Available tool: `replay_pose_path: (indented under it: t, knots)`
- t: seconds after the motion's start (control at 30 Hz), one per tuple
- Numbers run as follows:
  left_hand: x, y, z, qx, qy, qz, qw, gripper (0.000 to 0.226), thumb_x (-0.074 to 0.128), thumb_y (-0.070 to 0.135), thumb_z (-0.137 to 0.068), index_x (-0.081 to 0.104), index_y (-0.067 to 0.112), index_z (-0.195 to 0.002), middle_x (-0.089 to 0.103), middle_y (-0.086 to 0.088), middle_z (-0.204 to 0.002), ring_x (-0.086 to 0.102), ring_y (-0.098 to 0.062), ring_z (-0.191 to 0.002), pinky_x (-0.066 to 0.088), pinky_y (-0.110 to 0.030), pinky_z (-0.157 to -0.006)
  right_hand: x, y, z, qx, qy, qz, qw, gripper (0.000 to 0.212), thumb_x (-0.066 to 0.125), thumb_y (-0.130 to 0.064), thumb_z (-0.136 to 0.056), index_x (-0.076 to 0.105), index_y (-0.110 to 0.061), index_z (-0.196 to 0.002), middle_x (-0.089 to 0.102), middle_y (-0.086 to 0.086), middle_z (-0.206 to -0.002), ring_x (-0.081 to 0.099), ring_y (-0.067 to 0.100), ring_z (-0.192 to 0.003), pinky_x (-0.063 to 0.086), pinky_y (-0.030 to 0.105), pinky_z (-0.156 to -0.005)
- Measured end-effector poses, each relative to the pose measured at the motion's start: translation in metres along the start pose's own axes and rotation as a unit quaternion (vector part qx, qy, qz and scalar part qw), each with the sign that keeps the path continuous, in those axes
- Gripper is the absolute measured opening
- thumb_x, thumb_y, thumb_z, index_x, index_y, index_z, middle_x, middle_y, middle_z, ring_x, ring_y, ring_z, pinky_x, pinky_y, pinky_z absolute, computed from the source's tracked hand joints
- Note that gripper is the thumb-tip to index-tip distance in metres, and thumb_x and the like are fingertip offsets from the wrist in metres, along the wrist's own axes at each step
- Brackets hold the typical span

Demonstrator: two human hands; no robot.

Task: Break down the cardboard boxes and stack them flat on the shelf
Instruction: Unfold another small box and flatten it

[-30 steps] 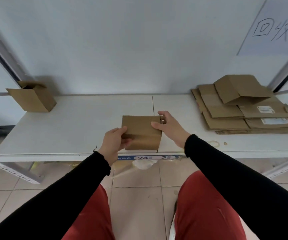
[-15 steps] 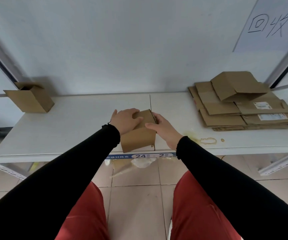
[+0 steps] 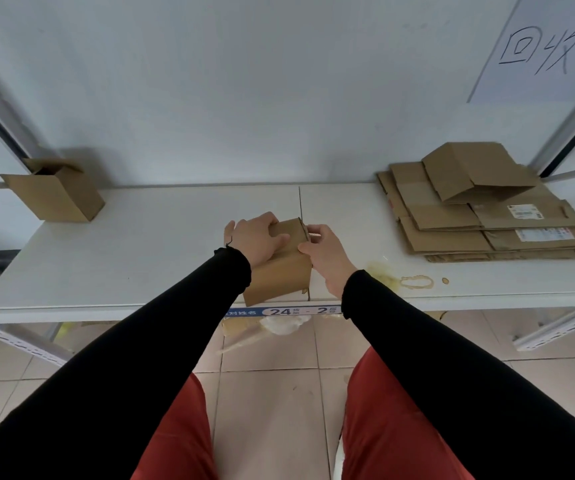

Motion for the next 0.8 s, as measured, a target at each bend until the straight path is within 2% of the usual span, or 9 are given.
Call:
replay_pose_path:
  t: [0.1, 0.2, 0.33, 0.47, 0.53, 0.6, 0.67, 0.73, 0.8]
  knots:
    - [-0.001, -0.003, 0.0, -0.001, -0.002, 0.012, 1.0, 0.037, 0.049, 0.057, -0.095, 0.055, 0.032, -0.123, 0.067, 0.004, -0.119, 0.057, -0.025, -0.113, 0.024, -0.048, -0.114, -0.004, -0.004, -0.003, -0.027, 0.016, 0.072, 0.997, 0.021, 0.066, -0.014, -0.087, 0.059, -0.017, -0.106, 0.066, 0.005, -0.11, 0.066, 0.026, -0.097, 0.056, 0.044, -0.085]
    - [0.0, -0.004, -0.001, -0.001, -0.007, 0.015, 1.0, 0.038, 0.048, 0.057, -0.095, 0.054, 0.032, -0.123, 0.067, 0.004, -0.119, 0.056, -0.025, -0.115, 0.022, -0.048, -0.115, -0.011, -0.017, -0.006, -0.073, 0.016, 0.202, 0.977, 0.018, 0.069, -0.025, -0.086, 0.065, -0.018, -0.102, 0.069, -0.001, -0.103, 0.067, 0.023, -0.096, 0.057, 0.044, -0.086]
    - [0.001, -0.005, -0.002, 0.0, -0.007, 0.021, 1.0, 0.038, 0.047, 0.057, -0.096, 0.055, 0.032, -0.123, 0.068, 0.004, -0.118, 0.056, -0.025, -0.116, 0.018, -0.049, -0.117, -0.012, -0.031, -0.005, -0.143, 0.036, 0.385, 0.911, 0.024, 0.063, -0.031, -0.093, 0.066, -0.018, -0.114, 0.066, -0.004, -0.102, 0.059, 0.017, -0.095, 0.04, 0.028, -0.079]
    - [0.002, -0.007, -0.002, 0.006, -0.008, 0.016, 1.0, 0.036, 0.045, 0.057, -0.096, 0.055, 0.033, -0.122, 0.068, 0.004, -0.116, 0.055, -0.026, -0.117, 0.016, -0.05, -0.118, -0.017, -0.034, -0.003, -0.151, -0.044, 0.378, 0.912, 0.049, 0.064, -0.033, -0.094, 0.053, -0.025, -0.141, 0.067, -0.003, -0.106, 0.062, 0.017, -0.097, 0.047, 0.03, -0.086]
    - [0.002, -0.004, -0.001, 0.006, -0.004, 0.012, 1.0, 0.036, 0.045, 0.055, -0.097, 0.054, 0.032, -0.124, 0.067, 0.003, -0.118, 0.052, -0.026, -0.121, 0.012, -0.05, -0.119, -0.024, -0.043, -0.002, -0.158, -0.088, 0.414, 0.892, 0.057, 0.066, -0.034, -0.093, 0.047, -0.027, -0.146, 0.066, -0.003, -0.11, 0.062, 0.018, -0.099, 0.05, 0.034, -0.092]
    - [0.002, -0.001, 0.0, 0.007, 0.0, 0.013, 1.0, 0.036, 0.045, 0.055, -0.098, 0.054, 0.031, -0.124, 0.067, 0.002, -0.119, 0.05, -0.027, -0.123, 0.01, -0.049, -0.12, -0.024, -0.054, -0.001, -0.188, -0.083, 0.491, 0.847, 0.047, 0.066, -0.032, -0.093, 0.052, -0.023, -0.137, 0.066, -0.001, -0.112, 0.062, 0.021, -0.098, 0.05, 0.037, -0.089]
    - [0.003, -0.001, 0.001, 0.008, 0.003, 0.017, 1.0, 0.036, 0.046, 0.055, -0.098, 0.055, 0.031, -0.124, 0.067, 0.002, -0.119, 0.05, -0.027, -0.123, 0.009, -0.049, -0.12, -0.014, -0.063, 0.0, -0.232, -0.059, 0.587, 0.774, 0.033, 0.063, -0.029, -0.093, 0.055, -0.016, -0.122, 0.066, 0.004, -0.107, 0.062, 0.027, -0.095, 0.05, 0.039, -0.081]
    - [0.003, -0.003, 0.003, 0.01, 0.005, 0.018, 1.0, 0.037, 0.046, 0.054, -0.098, 0.055, 0.031, -0.125, 0.067, 0.002, -0.119, 0.05, -0.027, -0.122, 0.01, -0.049, -0.12, 0.0, -0.07, 0.002, -0.26, -0.042, 0.67, 0.694, 0.02, 0.06, -0.024, -0.094, 0.055, -0.013, -0.11, 0.06, 0.004, -0.094, 0.06, 0.028, -0.089, 0.043, 0.036, -0.069]
    - [0.004, -0.004, 0.004, 0.012, 0.008, 0.017, 1.0, 0.037, 0.045, 0.054, -0.098, 0.055, 0.031, -0.125, 0.067, 0.002, -0.119, 0.05, -0.028, -0.122, 0.01, -0.049, -0.12, 0.012, -0.077, 0.004, -0.274, -0.036, 0.728, 0.627, 0.01, 0.057, -0.015, -0.093, 0.056, -0.013, -0.103, 0.053, 0.003, -0.088, 0.054, 0.026, -0.081, 0.035, 0.033, -0.065]
Point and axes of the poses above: each hand's wrist, its own z-axis away from the middle knuckle, its own x-axis out of the palm, y = z × x, the point moved 4 cm from there along -z, towards the middle knuckle
